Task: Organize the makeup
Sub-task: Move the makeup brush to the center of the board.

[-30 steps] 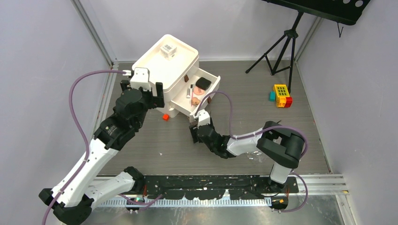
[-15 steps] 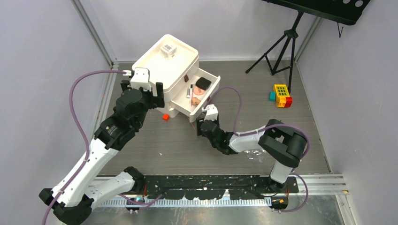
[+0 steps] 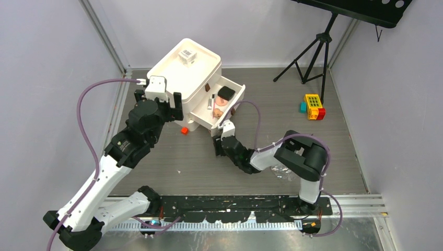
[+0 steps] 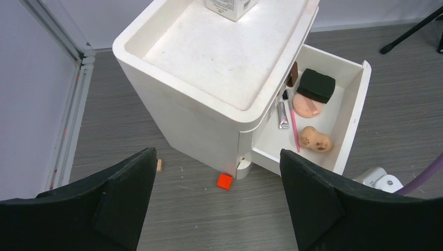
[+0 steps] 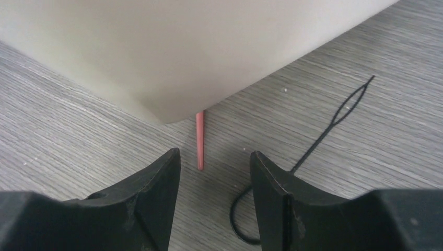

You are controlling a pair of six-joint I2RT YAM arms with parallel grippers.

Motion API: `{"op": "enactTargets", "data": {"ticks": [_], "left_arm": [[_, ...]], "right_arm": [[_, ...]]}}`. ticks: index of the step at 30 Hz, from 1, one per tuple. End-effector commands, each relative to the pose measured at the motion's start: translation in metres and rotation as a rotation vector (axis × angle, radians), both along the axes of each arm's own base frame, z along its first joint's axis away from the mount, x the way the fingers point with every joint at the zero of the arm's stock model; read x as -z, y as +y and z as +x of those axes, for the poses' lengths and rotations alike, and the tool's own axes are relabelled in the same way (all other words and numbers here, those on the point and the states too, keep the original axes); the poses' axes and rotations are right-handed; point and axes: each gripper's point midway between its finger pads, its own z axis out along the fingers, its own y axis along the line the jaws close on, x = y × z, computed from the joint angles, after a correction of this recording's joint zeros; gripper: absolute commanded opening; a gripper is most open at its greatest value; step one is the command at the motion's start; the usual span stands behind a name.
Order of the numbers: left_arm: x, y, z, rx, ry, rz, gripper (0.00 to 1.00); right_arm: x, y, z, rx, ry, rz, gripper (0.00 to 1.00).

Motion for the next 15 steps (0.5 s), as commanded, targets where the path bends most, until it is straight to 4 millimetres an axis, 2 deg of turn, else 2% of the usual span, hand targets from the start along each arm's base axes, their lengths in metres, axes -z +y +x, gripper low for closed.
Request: {"op": "enactTargets", "data": {"ticks": [1,10,15], "left_arm": [[-0.015,0.001,0.0,-0.001,-0.055,-0.03,0.89],[-0.014,0.002,0.0,-0.002,-0.053,-0.027,0.89],[-0.015,0.001,0.001,-0.002,-0.055,-0.026,0.9]], "right_arm": [[-0.016,0.024,0.012,-0.03,-0.061,0.04,0.54],[0.004,0.027,0.014,-0.048,-0.044,-0.018,0.48],[0.015,0.027,0.012,-0.071,-0.026,-0.071,0.39]]}}
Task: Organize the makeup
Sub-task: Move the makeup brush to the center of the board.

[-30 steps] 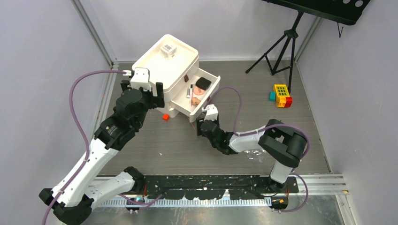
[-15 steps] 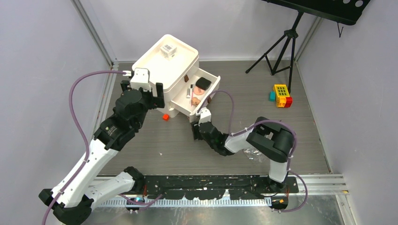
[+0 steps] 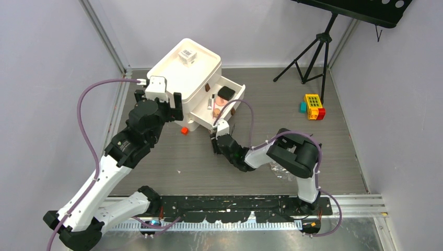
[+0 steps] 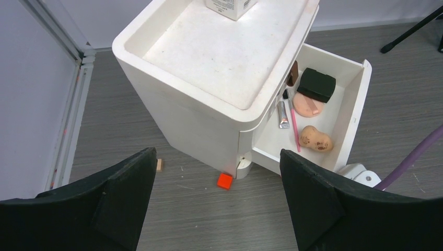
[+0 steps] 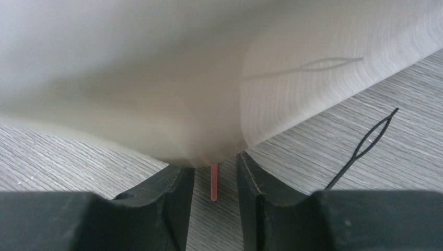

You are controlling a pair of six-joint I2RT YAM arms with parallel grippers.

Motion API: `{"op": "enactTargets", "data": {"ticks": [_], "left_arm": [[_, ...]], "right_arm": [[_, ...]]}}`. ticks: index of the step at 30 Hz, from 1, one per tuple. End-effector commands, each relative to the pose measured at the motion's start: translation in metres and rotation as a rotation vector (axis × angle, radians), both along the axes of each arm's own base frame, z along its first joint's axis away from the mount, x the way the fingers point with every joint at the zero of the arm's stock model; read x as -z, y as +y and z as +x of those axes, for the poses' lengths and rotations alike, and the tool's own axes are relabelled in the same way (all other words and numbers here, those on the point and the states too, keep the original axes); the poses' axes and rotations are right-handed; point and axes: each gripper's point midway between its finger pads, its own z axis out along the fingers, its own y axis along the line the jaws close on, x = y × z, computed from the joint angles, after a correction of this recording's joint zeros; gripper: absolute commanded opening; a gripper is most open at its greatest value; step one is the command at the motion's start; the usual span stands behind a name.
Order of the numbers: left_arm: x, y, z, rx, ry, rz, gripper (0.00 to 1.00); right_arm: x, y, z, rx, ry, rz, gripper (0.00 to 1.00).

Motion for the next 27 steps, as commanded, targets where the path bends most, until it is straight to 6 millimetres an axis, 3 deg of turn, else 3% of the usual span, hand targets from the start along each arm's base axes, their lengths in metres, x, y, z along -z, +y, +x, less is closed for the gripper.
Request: {"op": "enactTargets", "data": {"ticks": [1,5,11,20,24,27], "left_arm": [[-0.015,0.001,0.001,-0.003,-0.055,-0.027,0.9],[-0.015,0.001,0.001,-0.002,-0.053,-0.025,0.89],[-0.014,0.001,0.001,-0.001,-0.052,-0.023,0.9],[-0.015,0.0,0.001,0.004,-0.054,-0.027,0.9],[-0.015,-0.001,0.0,0.01,-0.055,-0.031,0.9],[-0.015,-0.003,0.0,0.018,-0.053,-0.035,0.9]], "right_arm": [[0.009,0.006,-0.001,-0.036,0.011,-0.045,0.38],[0.017,0.007,-0.007,-0.067,0.039,-0.073,0.34],[0.022,0.004,-0.018,-0.097,0.067,-0.097,0.18],[0.005,-0.008,-0.044,-0.122,0.114,-0.135,0.08],[-0.005,-0.029,-0.066,-0.095,0.192,-0.161,0.08],[-0.008,-0.059,-0.082,-0.03,0.25,-0.206,0.08]]}}
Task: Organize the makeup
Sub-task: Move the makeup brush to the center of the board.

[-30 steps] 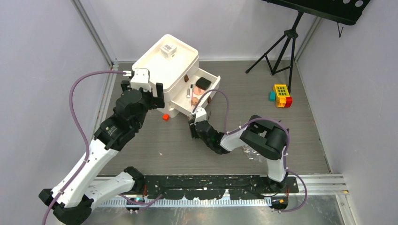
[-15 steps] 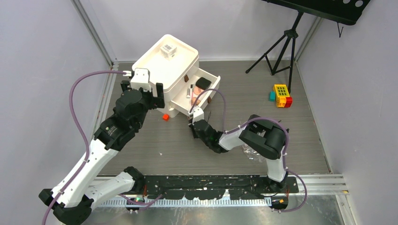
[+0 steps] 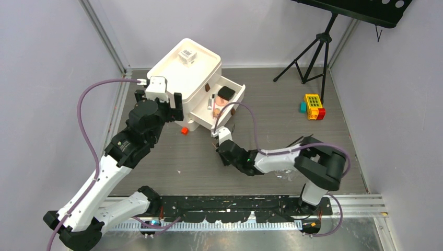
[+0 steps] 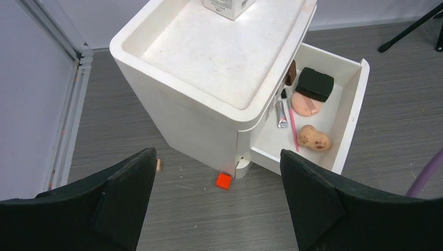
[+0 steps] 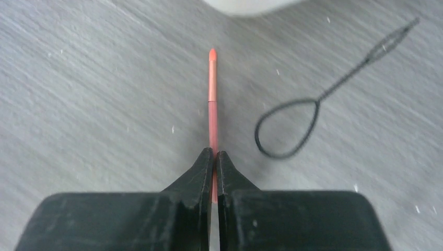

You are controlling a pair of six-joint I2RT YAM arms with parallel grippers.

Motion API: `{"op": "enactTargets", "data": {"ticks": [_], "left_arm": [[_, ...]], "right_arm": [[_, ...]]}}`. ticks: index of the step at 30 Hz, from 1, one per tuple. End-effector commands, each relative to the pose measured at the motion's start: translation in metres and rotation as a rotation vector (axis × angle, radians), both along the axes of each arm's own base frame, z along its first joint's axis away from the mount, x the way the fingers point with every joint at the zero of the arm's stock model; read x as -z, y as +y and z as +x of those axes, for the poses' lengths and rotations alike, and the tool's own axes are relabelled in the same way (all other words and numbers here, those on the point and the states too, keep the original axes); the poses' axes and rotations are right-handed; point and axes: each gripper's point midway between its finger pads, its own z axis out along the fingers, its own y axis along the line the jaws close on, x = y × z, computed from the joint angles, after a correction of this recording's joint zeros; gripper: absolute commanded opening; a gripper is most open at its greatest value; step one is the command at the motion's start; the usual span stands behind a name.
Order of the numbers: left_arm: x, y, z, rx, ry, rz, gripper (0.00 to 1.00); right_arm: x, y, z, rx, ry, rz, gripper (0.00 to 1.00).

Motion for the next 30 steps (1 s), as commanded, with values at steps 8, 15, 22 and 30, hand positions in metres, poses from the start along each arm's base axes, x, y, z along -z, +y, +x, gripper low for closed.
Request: {"op": "enactTargets", "data": {"ticks": [8,15,22,30], "left_arm": [[-0.016,-0.004,0.001,0.023,-0.053,-0.041,0.9],[-0.017,-0.003,-0.001,0.025,-0.058,-0.048,0.9],[-0.018,-0.003,-0.002,0.028,-0.061,-0.051,0.9],[-0.018,-0.003,-0.002,0.028,-0.061,-0.05,0.9]], "right_arm": [[-0.013,-0.111,-0.031,0.357,0.1,-0.192,0.08],[-0.018,-0.131,-0.034,0.462,0.107,-0.206,0.06],[-0.021,-0.126,-0.029,0.474,0.131,-0.179,0.21],[-0.016,-0.124,-0.023,0.474,0.187,-0.172,0.38]]}}
